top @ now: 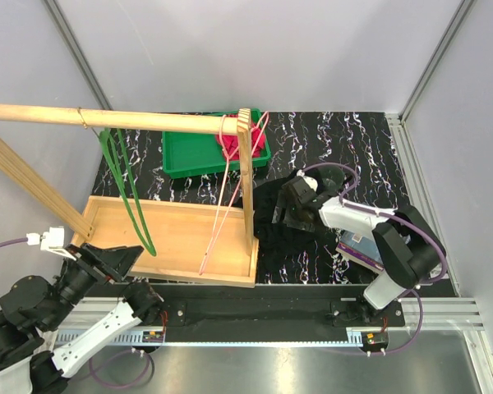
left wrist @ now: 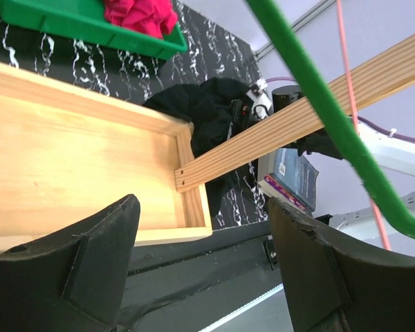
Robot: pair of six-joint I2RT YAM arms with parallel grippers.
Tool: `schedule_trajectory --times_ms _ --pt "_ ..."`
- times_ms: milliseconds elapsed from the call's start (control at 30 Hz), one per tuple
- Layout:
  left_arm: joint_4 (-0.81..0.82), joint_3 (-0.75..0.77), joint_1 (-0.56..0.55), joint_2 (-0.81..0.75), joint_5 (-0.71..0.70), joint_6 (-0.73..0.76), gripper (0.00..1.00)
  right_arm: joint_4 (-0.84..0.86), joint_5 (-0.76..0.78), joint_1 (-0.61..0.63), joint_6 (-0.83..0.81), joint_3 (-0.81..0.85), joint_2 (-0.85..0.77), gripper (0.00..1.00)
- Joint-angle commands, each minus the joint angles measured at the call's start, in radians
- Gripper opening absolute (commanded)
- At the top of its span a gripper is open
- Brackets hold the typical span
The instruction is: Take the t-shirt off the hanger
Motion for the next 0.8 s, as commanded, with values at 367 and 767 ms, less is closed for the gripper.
schedule_trajectory --times_ms 367,767 --pt "0.081 -0.174 -0.004 -0.072 0.029 -0.142 0.79 0.174 -0.074 0.020 -0.027 -0.170 -0.253 0.00" --pt "0.170 -0.312 -0.004 -0.072 0.072 -0.168 0.79 0.133 -0.276 -0.095 -0.186 0.196 -0.386 0.00"
